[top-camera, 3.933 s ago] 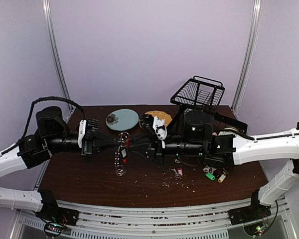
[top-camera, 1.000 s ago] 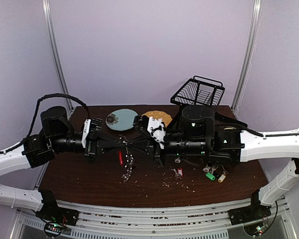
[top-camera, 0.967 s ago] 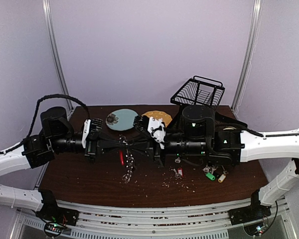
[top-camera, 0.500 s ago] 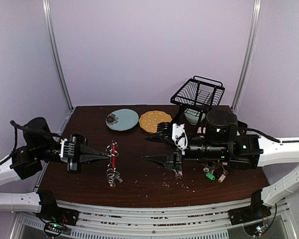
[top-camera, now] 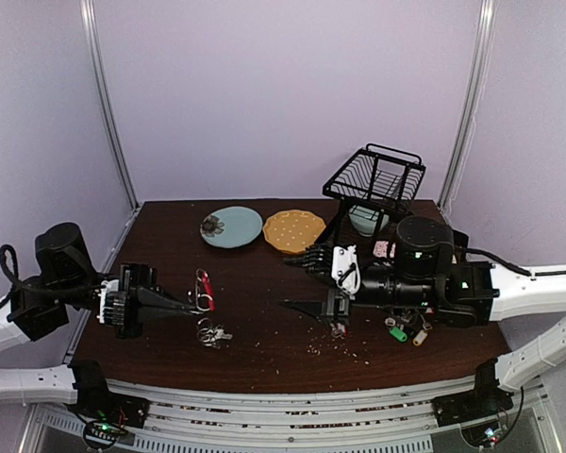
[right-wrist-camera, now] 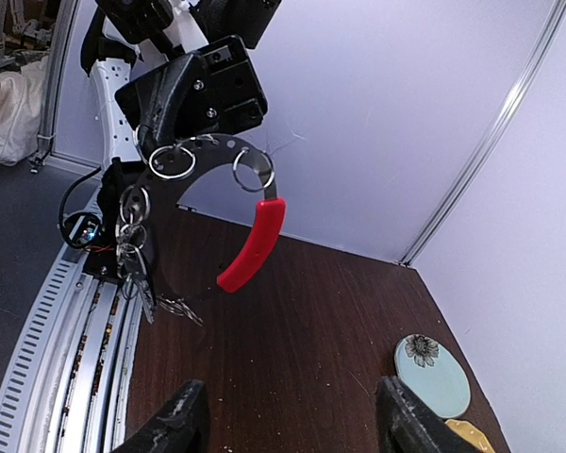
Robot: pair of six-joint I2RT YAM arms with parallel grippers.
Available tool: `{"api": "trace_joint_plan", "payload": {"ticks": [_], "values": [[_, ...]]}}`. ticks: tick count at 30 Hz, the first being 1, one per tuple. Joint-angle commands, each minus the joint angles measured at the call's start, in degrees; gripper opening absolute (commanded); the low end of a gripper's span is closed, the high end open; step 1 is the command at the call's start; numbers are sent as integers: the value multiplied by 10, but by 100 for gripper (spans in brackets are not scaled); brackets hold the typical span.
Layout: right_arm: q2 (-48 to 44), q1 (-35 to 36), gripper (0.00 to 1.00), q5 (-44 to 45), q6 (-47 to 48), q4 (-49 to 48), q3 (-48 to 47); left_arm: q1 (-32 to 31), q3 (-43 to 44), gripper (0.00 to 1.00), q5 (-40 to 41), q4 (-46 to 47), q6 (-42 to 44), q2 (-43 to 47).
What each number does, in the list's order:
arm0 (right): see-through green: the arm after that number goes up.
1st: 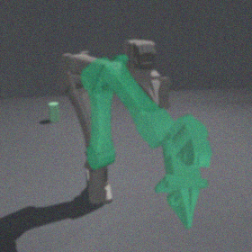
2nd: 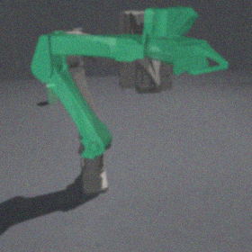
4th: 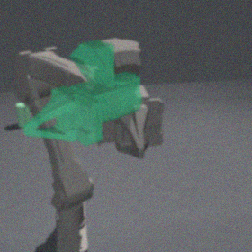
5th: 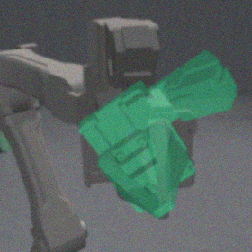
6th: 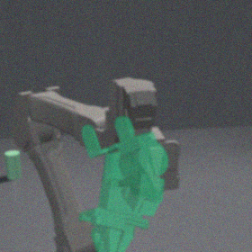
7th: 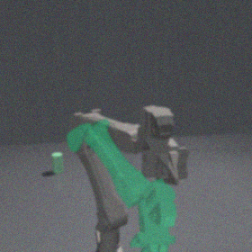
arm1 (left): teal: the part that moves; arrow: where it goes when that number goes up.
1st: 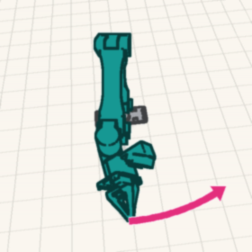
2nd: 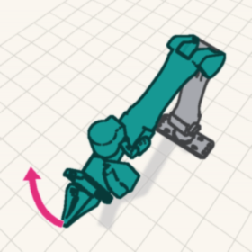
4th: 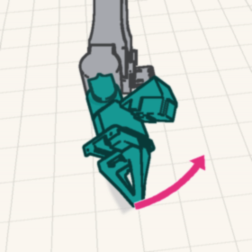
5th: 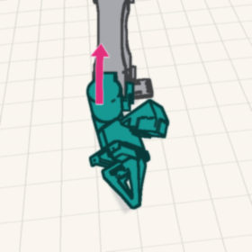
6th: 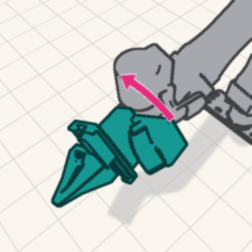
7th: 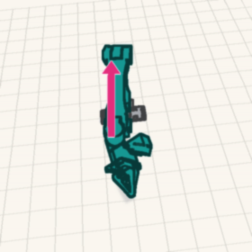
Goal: Put the keys on the keyring
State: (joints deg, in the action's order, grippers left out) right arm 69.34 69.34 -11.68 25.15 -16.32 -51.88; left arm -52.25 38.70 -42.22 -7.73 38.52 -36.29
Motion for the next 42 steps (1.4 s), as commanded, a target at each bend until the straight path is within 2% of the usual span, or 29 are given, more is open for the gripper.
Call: {"api": "trace_joint_plan", "payload": {"ticks": [1,10,14,18,22,29,42], "values": [[9,-7,61,-18,7,-14,-9,-1,22,0,-6,1,14,-10],[24,-7,60,-58,-7,9,-39,-1,23,0,0,1,-4,-10],[33,-8,57,-58,-21,7,-47,-1,48,0,99,34,-100,-47],[71,-4,47,-14,-31,52,-92,-1,93,0,180,-22,-127,-105],[89,-4,42,-52,-45,56,-111,-1,111,0,226,-47,-138,-138],[111,-3,27,-42,-54,33,-125,-1,126,0,198,-63,-151,-151],[151,-3,21,-77,-66,12,-156,-1,100,0,138,-22,-150,-136]]}}
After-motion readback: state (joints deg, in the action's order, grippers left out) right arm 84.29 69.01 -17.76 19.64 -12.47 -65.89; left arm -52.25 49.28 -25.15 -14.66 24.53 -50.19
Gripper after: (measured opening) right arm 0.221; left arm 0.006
